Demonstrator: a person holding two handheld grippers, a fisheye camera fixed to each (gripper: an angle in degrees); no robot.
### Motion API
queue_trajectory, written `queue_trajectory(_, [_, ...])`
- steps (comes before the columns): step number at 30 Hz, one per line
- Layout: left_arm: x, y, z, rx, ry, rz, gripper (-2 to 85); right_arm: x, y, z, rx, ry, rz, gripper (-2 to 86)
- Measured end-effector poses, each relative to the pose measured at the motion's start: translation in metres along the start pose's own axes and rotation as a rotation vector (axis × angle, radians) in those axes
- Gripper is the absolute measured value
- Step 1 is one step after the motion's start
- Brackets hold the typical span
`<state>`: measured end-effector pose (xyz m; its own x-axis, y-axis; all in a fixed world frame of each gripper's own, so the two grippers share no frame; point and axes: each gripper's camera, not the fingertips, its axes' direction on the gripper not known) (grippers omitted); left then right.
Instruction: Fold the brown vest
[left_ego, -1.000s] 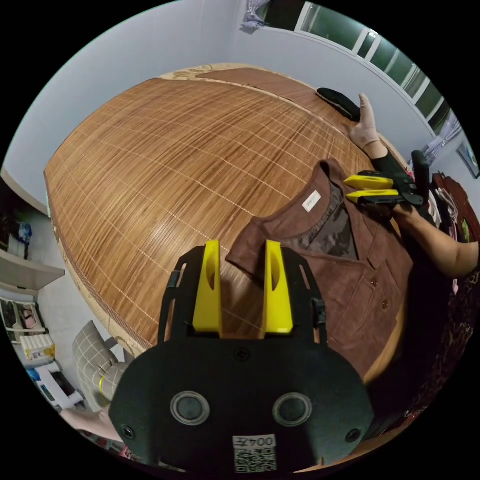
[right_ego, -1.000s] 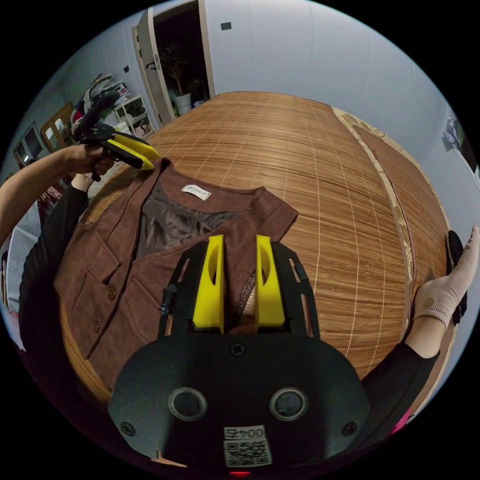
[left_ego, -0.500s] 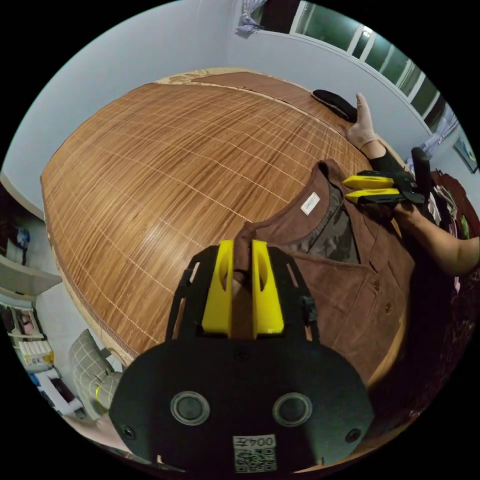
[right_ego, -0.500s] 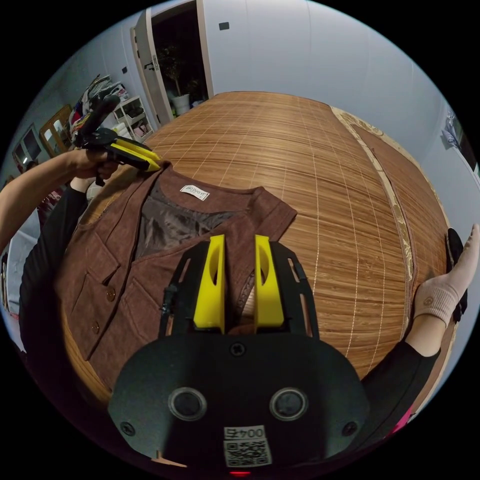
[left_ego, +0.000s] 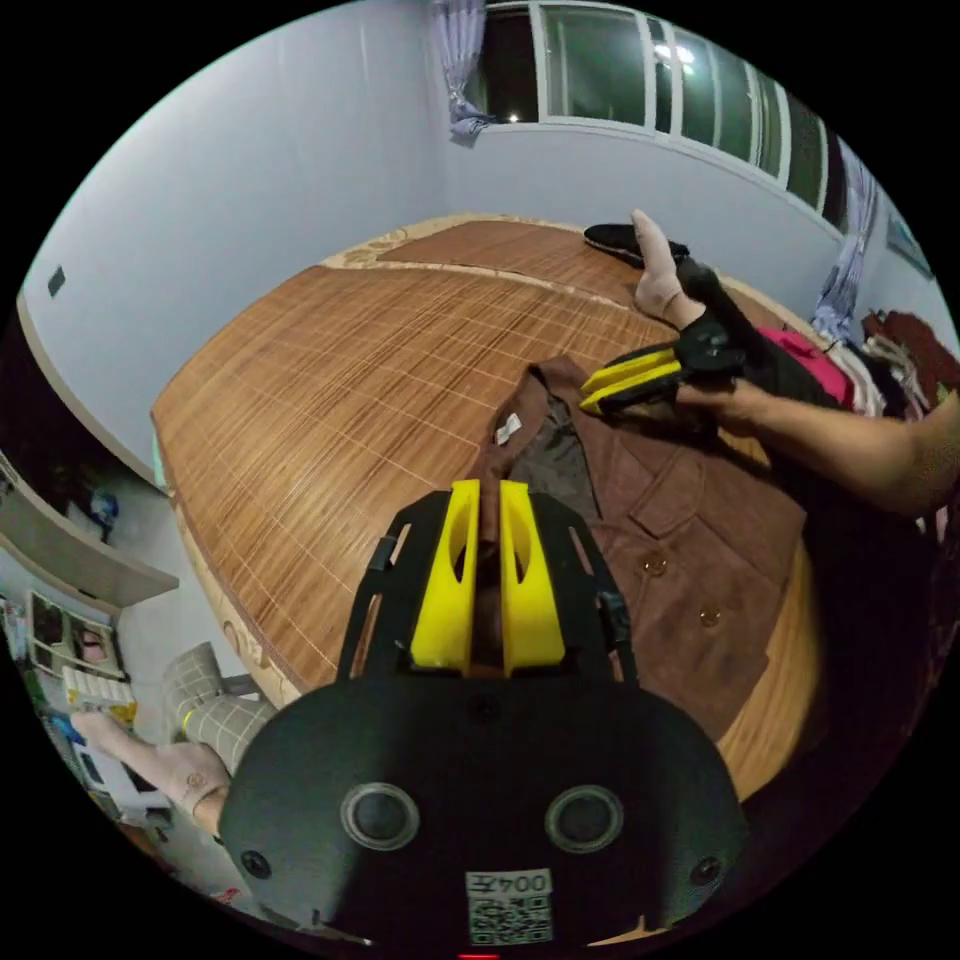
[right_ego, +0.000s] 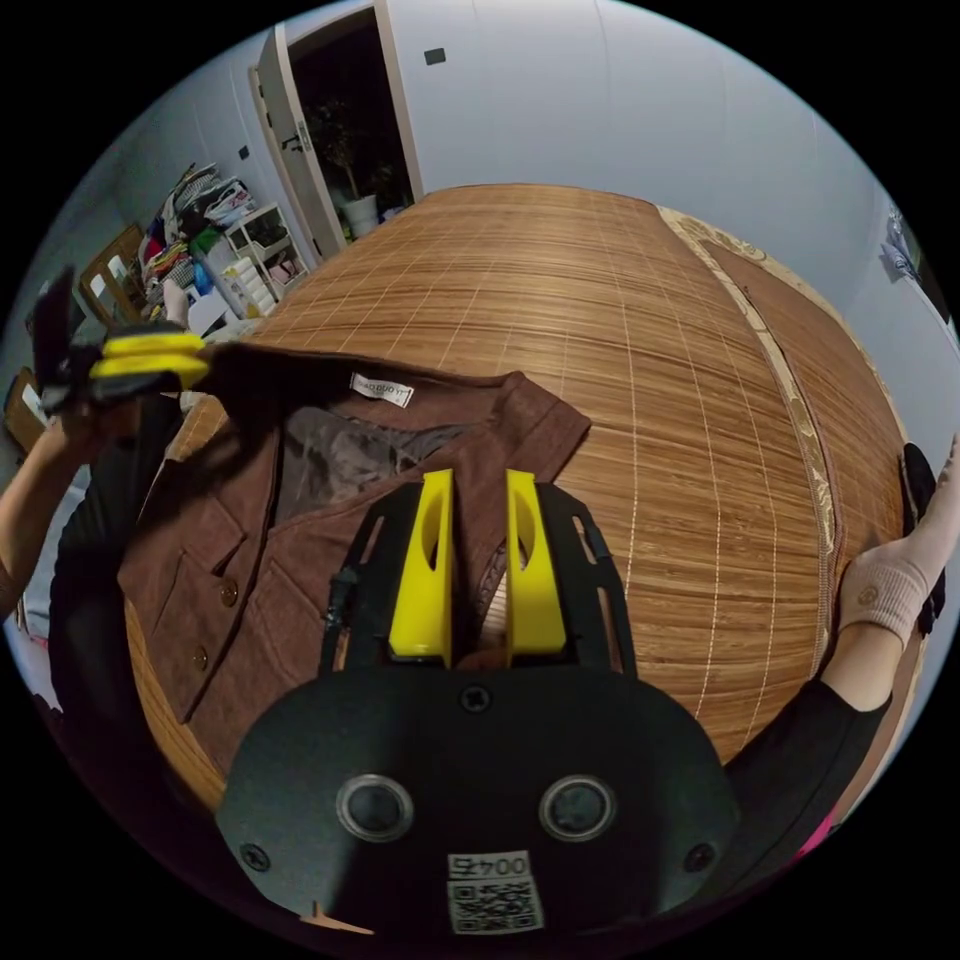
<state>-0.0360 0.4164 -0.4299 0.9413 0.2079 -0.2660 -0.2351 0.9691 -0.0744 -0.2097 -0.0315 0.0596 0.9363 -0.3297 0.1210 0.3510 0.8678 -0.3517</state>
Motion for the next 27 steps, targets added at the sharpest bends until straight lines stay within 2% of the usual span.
queue_trajectory(6, [0.055, 0.039, 0.038, -0.075, -0.139, 0.0, 1.9, 0.009, 0.006, -0.009, 0.007, -0.023, -0.001, 9.9])
queue_trajectory(9, [0.06, 0.043, 0.04, -0.089, -0.118, -0.006, 2.3, 0.017, 0.01, -0.014, 0.011, -0.057, 0.01, 9.9])
queue_trajectory(14, [0.046, 0.058, 0.039, -0.08, 0.041, -0.093, 2.6, 0.041, 0.021, -0.033, 0.086, -0.131, 0.088, 9.9])
queue_trajectory(23, [0.063, 0.078, 0.034, -0.084, 0.035, -0.086, 2.7, 0.078, 0.023, -0.053, 0.135, -0.078, 0.106, 11.7])
queue_trajectory(27, [0.069, 0.086, 0.031, -0.083, 0.038, -0.088, 2.8, 0.092, 0.008, -0.049, 0.073, -0.186, 0.048, 11.7])
